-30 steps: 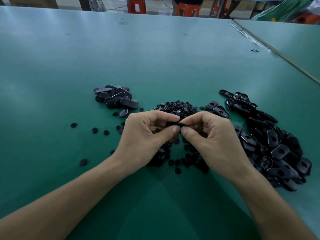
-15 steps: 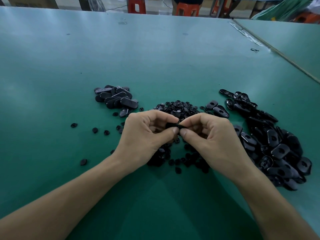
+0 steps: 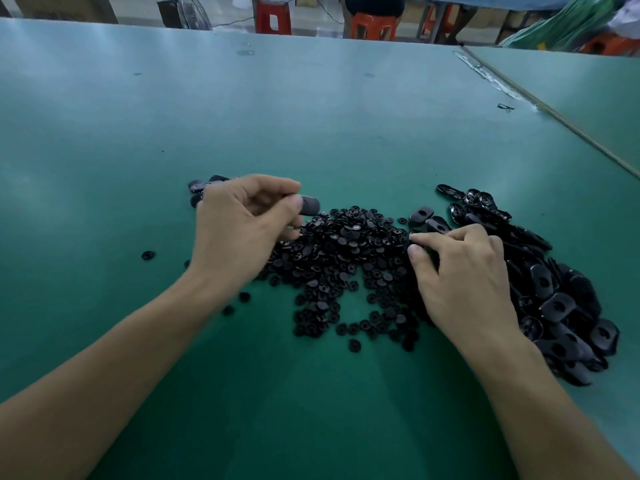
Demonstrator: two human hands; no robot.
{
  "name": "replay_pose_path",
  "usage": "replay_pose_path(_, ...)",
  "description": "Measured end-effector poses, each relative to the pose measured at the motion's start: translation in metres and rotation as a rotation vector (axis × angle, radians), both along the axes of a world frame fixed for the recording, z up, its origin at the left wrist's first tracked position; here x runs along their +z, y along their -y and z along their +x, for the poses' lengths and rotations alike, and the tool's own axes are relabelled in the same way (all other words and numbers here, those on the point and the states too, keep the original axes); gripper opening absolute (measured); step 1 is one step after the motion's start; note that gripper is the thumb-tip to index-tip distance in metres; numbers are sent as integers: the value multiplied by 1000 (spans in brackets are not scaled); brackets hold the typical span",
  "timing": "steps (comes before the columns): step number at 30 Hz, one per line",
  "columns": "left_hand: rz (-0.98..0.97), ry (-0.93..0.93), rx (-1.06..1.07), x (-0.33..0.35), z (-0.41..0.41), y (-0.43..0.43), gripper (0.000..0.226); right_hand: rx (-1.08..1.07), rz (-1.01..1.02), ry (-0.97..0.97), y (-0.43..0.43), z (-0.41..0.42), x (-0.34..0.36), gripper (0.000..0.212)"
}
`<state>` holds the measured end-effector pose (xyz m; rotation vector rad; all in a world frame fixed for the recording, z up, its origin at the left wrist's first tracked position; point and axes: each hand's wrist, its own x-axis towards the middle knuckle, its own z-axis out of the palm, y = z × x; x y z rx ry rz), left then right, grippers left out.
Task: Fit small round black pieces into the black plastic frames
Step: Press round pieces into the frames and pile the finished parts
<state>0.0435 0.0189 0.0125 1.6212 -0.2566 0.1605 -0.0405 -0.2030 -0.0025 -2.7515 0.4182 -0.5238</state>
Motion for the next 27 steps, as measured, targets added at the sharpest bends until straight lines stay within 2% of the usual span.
replay_pose_path(3,126,14,132,1,15,-13,11,-14,-9,10,1,0,0,25)
replay_pose_path(7,188,23,207,-2,26,-28,10,-5,7,-3,1,0,0,20)
replay_pose_path(10,415,29,312,-12,34,-38,14,9,27,15,0,0,1,19)
replay_pose_path(14,577,33,375,-20,38,-43,9,-10,78,40,1,2,1,25)
replay_pose_path(16,620,80,383,-21,38,-42,15,-50,103,11,2,3,0,33)
replay_pose_path(21,530,154,374,-13,27,-28,9,-61,76,-18,3,1,0,35)
replay_pose_path(24,405,206,221,-3,9,-11,13,-39,59,-5,3,0,2,31)
replay_pose_path(27,287,155,41,-2,-15,9,6,-24,60,28,4,-1,1,24)
